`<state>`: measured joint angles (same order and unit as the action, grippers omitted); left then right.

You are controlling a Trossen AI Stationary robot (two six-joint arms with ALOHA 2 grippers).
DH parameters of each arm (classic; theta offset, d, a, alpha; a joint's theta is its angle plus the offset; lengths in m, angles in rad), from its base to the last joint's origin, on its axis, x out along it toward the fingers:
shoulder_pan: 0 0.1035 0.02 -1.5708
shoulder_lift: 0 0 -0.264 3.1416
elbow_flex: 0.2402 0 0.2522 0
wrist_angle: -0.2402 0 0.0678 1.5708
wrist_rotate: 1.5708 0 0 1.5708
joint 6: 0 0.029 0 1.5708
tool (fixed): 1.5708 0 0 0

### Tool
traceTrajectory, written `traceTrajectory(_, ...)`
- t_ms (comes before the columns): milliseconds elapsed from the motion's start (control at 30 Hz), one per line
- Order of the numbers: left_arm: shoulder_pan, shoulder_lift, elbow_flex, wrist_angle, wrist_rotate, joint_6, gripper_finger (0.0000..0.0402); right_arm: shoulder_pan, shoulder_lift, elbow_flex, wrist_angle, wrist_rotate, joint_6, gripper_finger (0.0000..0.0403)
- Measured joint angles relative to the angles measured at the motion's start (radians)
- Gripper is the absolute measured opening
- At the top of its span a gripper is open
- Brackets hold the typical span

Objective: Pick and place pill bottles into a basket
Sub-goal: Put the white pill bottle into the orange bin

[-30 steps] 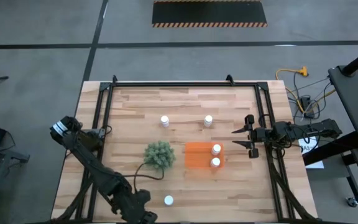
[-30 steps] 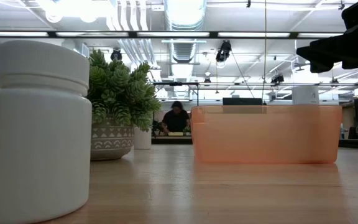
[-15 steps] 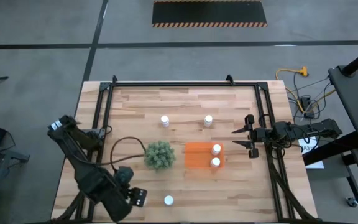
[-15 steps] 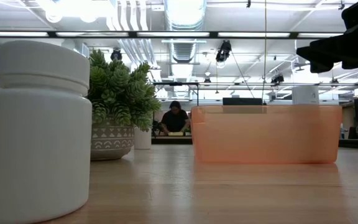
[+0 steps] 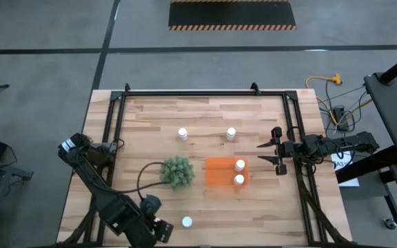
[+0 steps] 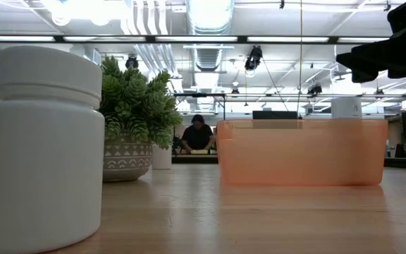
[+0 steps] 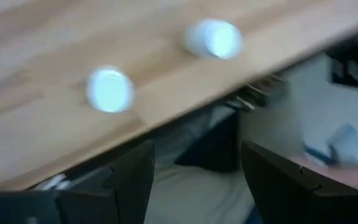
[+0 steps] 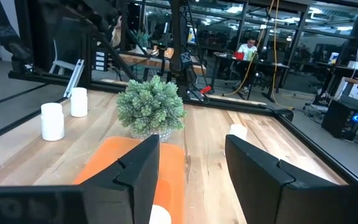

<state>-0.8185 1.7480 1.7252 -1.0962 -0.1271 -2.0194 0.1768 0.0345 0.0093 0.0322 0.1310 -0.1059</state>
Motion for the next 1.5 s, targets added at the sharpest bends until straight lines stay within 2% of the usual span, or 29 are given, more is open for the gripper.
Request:
traceTrajectory(67, 0.0, 0.0, -0.002, 0.065, -0.002, 0.043, 0.0221, 0.0, 0.0, 0.0, 0.0, 0.0, -0.002, 0.0171)
traceTrajectory(200, -0.001, 0.0, -0.005, 0.073, -0.002, -0.05, 0.0221, 0.0, 0.0, 0.0, 0.0, 0.0, -0.002, 0.0173)
traceTrajectory(400, 0.0, 0.018, -0.004, -0.066, 0.095, -0.119, 0.0221, 0.0, 0.0, 0.0, 0.0, 0.0, 0.0, 0.0171)
traceTrajectory(533, 0.001, 0.027, 0.035, -0.135, 0.101, -0.122, 0.0221, 0.0, 0.0, 0.0, 0.0, 0.0, -0.001, 0.0172)
traceTrajectory(667, 0.007, 0.075, 0.131, -0.245, 0.118, -0.121, 0.0221, 0.0, 0.0, 0.0, 0.0, 0.0, -0.001, 0.0173)
traceTrajectory(867, 0.019, 0.211, 0.386, -0.455, 0.147, -0.087, 0.0221, 0.0, 0.0, 0.0, 0.0, 0.0, -0.001, 0.0171)
traceTrajectory(933, 0.019, 0.242, 0.434, -0.475, 0.151, -0.084, 0.0221, 0.0, 0.0, 0.0, 0.0, 0.0, -0.002, 0.0173)
traceTrajectory(1233, 0.018, 0.234, 0.39, -0.475, 0.141, -0.091, 0.0221, 0.0, 0.0, 0.0, 0.0, 0.0, -0.001, 0.0171)
traceTrajectory(1500, 0.02, 0.228, 0.344, -0.389, 0.145, 0.029, 0.0221, 0.0, 0.0, 0.0, 0.0, 0.0, -0.002, 0.0172)
